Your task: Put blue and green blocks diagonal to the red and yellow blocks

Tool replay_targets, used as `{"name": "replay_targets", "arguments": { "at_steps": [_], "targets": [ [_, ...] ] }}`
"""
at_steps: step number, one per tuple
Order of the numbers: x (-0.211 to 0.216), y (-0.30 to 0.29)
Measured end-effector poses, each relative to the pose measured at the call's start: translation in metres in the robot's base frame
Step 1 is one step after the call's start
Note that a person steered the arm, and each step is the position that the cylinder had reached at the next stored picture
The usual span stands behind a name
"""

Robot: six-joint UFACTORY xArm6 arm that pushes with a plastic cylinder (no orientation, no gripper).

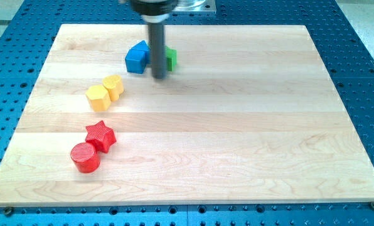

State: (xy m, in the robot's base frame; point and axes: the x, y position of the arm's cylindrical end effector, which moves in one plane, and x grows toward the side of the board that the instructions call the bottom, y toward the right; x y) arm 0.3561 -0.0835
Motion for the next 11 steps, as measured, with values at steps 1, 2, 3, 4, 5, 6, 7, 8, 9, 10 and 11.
{"name": "replay_targets", "arguments": {
  "at_steps": [1, 2, 3, 4, 5, 6, 7, 8, 9, 10, 11],
  "targets": [
    [0.011, 0.004],
    [0.033, -0.051],
    [0.002, -0.093],
    [-0.03, -0.066],
    [-0.041, -0.033],
    [-0.04, -0.029],
    [-0.027, -0.11],
    [-0.058, -0.124],
    [-0.068, -0.081],
    [-0.064, -0.032],
    [-0.07, -0.054]
  ]
}}
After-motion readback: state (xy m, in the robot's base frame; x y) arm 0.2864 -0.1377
